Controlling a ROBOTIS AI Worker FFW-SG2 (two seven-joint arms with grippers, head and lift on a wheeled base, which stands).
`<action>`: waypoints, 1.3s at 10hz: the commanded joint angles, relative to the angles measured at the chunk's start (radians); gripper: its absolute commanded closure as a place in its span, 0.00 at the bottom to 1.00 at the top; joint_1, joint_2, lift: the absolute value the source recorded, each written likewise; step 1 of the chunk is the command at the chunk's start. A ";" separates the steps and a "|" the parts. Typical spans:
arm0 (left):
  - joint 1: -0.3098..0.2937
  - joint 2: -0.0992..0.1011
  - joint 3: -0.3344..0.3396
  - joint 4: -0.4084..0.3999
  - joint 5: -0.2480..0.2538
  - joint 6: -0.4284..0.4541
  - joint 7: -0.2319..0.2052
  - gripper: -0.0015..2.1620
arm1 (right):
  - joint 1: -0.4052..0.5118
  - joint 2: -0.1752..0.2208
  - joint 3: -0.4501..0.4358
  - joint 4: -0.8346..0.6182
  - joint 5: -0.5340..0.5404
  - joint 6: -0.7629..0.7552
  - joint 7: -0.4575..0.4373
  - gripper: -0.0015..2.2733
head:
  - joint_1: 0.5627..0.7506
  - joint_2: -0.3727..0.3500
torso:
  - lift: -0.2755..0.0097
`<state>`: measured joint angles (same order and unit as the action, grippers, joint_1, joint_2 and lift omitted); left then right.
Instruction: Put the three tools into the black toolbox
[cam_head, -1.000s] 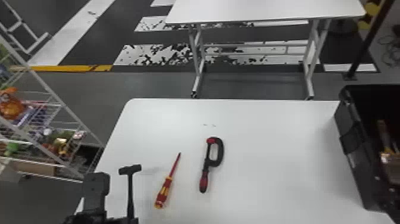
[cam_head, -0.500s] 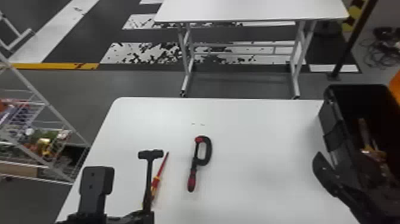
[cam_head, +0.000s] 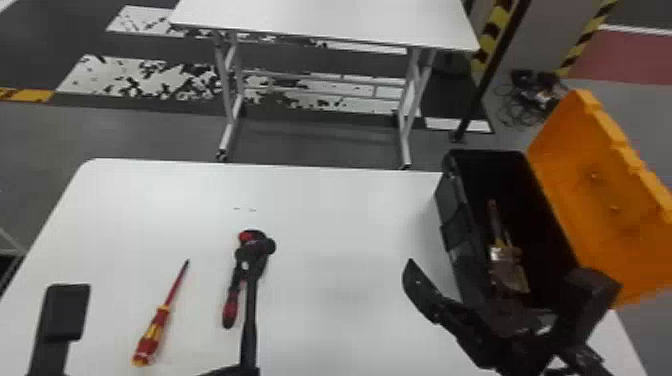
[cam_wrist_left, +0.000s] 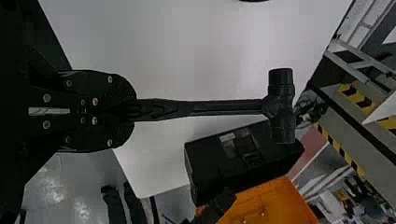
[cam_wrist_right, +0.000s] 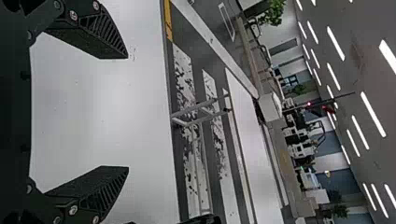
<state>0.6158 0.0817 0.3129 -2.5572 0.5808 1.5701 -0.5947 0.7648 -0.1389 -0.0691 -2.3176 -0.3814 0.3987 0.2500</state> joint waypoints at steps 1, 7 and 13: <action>-0.014 -0.005 0.026 0.078 -0.004 -0.021 -0.100 0.99 | -0.019 -0.002 -0.003 -0.014 0.001 0.064 0.005 0.07 | 0.70 0.33 | 0.79; -0.041 0.003 -0.090 0.183 -0.174 -0.175 -0.227 0.99 | -0.157 -0.042 -0.012 -0.169 -0.090 0.776 0.034 0.07 | 0.70 0.41 | 0.79; -0.041 0.020 -0.242 0.209 -0.260 -0.239 -0.243 0.99 | -0.386 -0.034 0.032 -0.144 -0.142 1.052 0.041 0.07 | 0.70 0.43 | 0.79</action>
<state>0.5759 0.1002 0.0798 -2.3454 0.3234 1.3334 -0.8377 0.3924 -0.1743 -0.0471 -2.4759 -0.5272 1.4534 0.2916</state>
